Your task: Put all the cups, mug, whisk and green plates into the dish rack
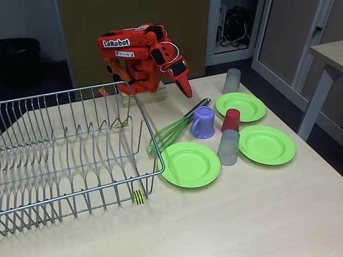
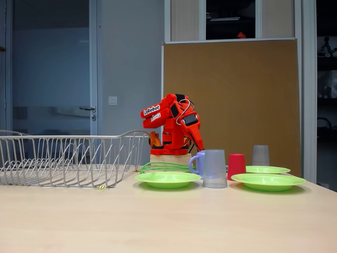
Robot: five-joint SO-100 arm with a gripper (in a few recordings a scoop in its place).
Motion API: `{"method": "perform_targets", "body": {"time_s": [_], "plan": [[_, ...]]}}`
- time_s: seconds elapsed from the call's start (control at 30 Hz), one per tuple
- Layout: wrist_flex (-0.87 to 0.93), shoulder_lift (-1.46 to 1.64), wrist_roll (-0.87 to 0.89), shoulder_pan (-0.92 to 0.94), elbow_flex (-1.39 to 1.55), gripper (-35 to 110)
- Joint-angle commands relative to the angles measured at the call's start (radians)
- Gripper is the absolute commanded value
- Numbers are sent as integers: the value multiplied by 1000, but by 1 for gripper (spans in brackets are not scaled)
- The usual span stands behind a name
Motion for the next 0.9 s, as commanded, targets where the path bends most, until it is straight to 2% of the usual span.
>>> {"method": "perform_targets", "body": {"time_s": [0.0,0.63,0.8,0.87], "plan": [[12,9,18,-14,9,0],[12,9,15,-14,9,0],[-18,15,37,72,9,0],[-51,18,221,120,-2,0]]}}
